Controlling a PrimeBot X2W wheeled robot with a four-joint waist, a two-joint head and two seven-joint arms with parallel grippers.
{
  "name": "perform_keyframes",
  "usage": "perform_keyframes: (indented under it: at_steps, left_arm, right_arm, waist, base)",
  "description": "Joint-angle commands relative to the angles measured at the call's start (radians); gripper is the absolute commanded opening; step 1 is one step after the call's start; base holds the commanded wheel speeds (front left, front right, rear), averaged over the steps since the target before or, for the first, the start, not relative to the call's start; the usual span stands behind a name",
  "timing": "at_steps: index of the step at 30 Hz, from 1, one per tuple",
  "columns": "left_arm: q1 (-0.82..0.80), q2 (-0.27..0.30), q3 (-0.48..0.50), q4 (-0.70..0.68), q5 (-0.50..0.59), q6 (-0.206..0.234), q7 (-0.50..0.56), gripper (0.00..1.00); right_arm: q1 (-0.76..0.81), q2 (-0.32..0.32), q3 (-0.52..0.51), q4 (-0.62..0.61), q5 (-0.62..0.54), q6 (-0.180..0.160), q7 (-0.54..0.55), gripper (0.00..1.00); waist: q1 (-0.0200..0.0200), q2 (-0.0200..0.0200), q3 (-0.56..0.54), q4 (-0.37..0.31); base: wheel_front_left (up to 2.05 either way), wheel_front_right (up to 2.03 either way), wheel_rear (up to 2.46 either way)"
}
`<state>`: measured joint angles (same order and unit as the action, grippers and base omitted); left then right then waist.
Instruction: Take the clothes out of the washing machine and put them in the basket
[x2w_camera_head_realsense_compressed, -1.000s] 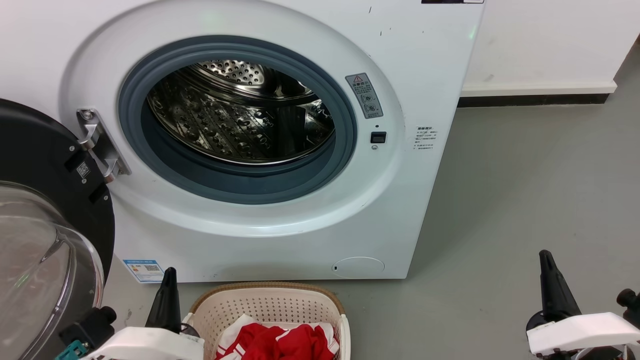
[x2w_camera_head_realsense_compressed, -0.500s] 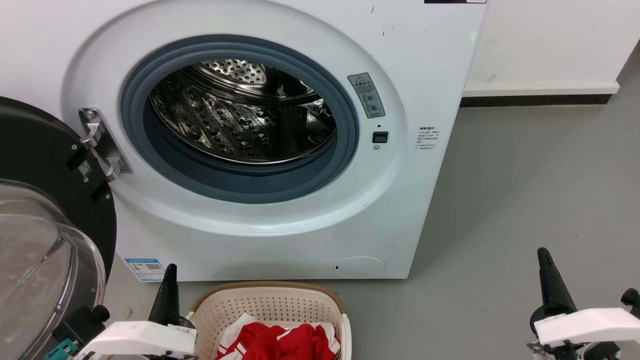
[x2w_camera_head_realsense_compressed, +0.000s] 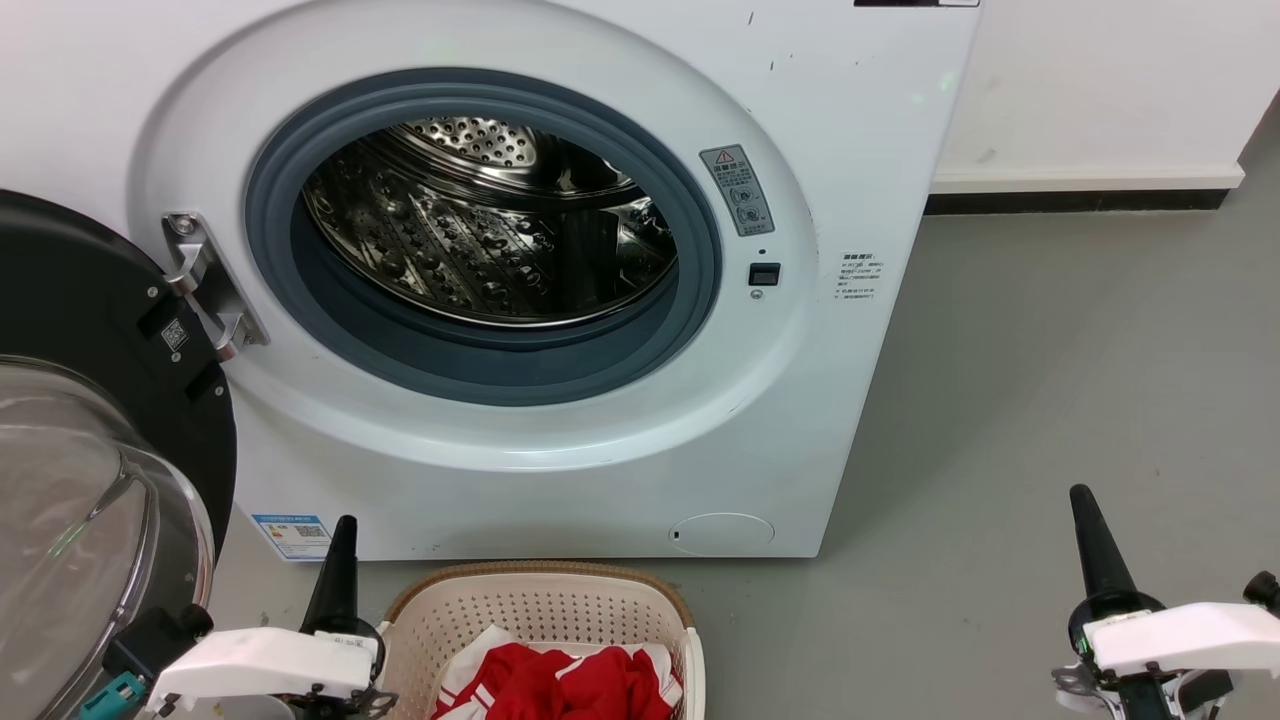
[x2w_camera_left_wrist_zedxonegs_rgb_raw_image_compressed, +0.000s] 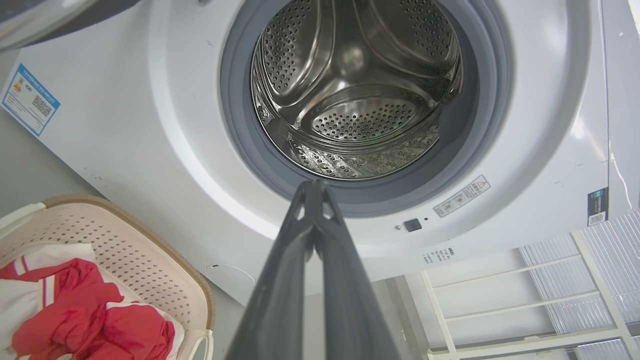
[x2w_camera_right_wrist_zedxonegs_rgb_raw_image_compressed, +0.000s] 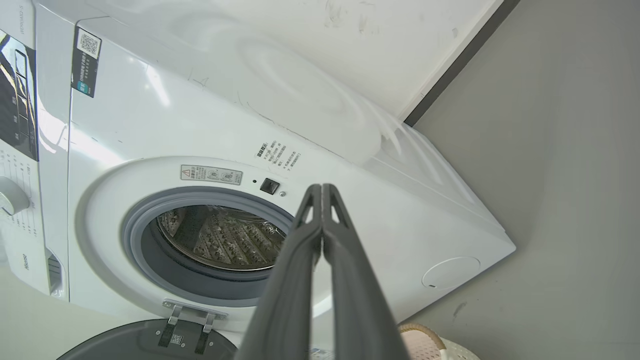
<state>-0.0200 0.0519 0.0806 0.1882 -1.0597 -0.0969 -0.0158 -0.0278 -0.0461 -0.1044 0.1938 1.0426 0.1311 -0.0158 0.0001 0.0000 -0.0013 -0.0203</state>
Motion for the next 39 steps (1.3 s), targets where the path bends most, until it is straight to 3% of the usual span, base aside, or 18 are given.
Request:
perform_keyframes:
  at_steps: [1,39]
  left_arm:
    - [-0.023,0.000,0.006,-0.004,-0.036,-0.007,0.009,0.00]
    - [-0.074,-0.002,0.026,0.039,-0.392,-0.029,0.094,0.00]
  right_arm:
    - [-0.029,-0.004,-0.001,-0.003,0.038,0.000,0.007,0.00]
    - [-0.070,-0.006,-0.007,0.035,0.404,0.000,0.093,0.00]
  waist:
    - [-0.0001,0.0000,0.000,0.001]
    - [-0.0001,0.0000,0.003,0.013]
  base:
    - [0.00,0.00,0.00]
    - [0.00,0.00,0.00]
